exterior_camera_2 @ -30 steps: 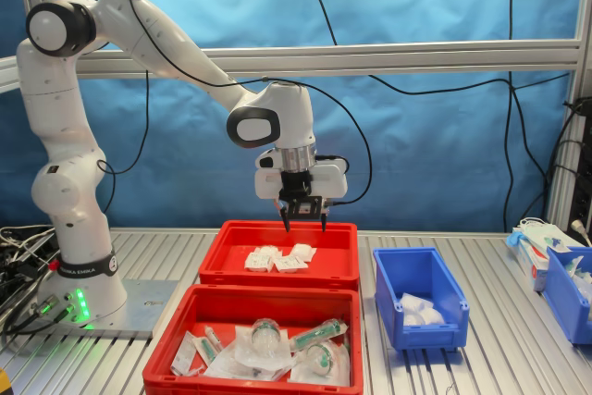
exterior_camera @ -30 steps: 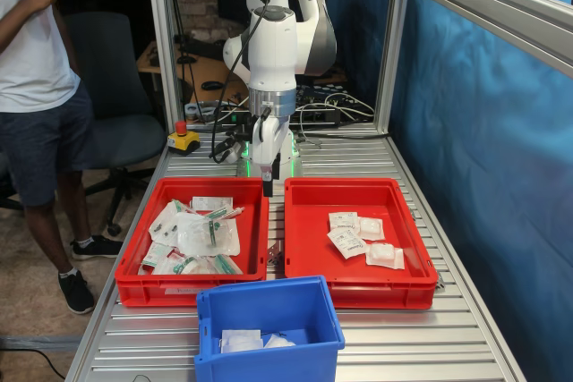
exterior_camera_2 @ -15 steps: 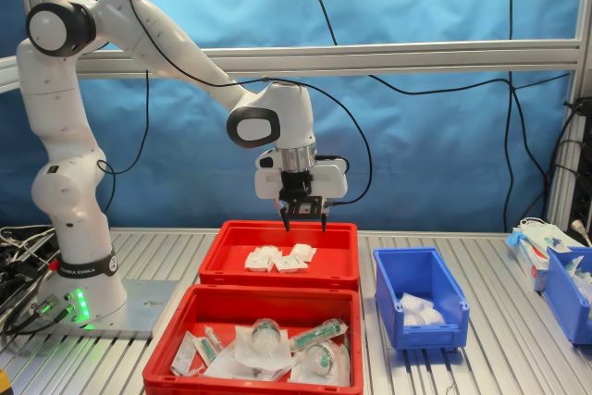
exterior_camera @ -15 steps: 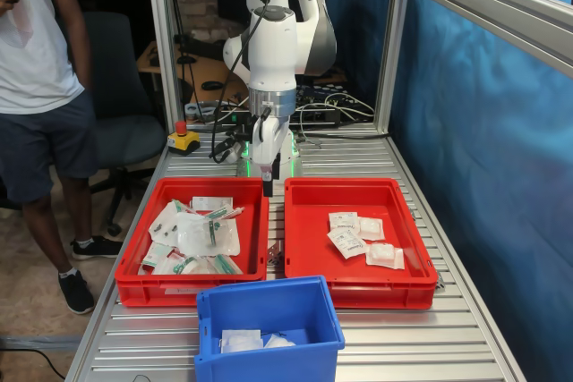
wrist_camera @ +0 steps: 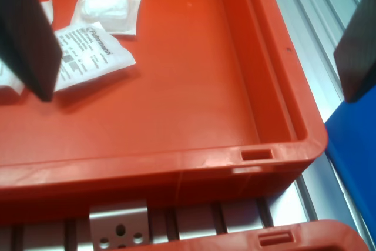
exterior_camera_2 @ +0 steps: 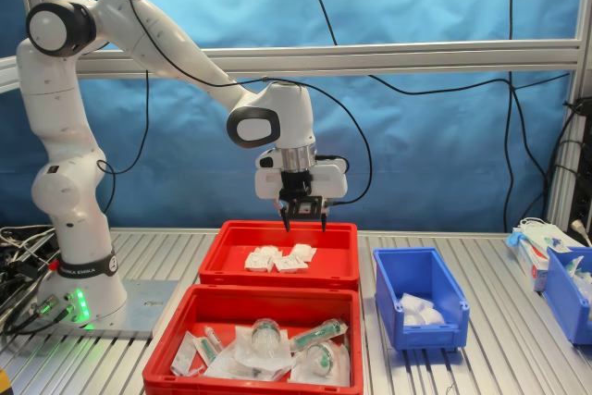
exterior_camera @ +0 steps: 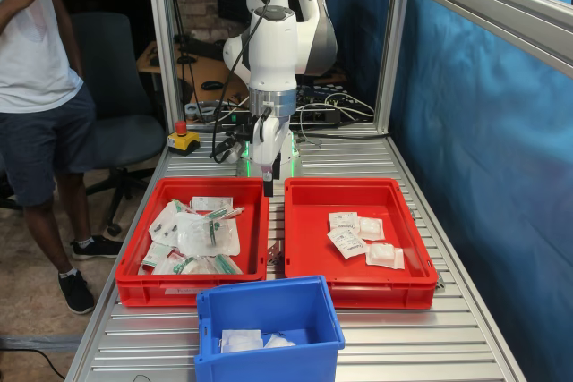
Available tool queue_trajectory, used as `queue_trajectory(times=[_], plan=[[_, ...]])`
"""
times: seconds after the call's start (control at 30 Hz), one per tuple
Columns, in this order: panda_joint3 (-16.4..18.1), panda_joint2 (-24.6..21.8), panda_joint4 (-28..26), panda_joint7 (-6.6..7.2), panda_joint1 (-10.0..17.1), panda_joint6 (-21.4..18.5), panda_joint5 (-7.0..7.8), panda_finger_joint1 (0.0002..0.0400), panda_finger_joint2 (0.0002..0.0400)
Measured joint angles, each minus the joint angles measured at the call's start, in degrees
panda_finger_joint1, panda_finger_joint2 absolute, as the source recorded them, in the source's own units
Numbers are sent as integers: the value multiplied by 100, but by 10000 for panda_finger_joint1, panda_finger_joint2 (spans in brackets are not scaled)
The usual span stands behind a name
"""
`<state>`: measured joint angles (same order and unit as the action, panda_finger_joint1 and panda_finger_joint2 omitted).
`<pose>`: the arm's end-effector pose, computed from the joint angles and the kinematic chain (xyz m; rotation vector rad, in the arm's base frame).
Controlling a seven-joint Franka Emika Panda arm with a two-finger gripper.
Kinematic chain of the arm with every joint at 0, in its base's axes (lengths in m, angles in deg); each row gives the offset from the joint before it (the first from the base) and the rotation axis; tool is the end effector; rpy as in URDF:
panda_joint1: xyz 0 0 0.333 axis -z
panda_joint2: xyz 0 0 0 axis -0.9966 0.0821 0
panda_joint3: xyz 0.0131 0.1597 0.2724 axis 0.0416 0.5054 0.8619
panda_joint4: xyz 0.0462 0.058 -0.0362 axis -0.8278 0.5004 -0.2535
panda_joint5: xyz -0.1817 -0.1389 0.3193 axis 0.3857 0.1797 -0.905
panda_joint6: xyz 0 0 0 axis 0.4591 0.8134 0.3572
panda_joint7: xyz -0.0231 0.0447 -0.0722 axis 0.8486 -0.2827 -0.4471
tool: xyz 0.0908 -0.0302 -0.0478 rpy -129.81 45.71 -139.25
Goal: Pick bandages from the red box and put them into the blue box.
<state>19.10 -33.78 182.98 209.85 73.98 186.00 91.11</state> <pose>0.5051 0.0033 0.3617 -0.8957 2.9001 -0.1172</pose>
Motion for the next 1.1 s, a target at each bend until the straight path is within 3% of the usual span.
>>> queue_trajectory(times=[0.4, 0.7, 1.1], plan=[[106, 0, 0, 0, -128, 0, 0, 400, 400], [213, 26, 0, 0, -410, 21, 0, 400, 400], [313, 452, -1, 16, -846, 501, 0, 400, 400]])
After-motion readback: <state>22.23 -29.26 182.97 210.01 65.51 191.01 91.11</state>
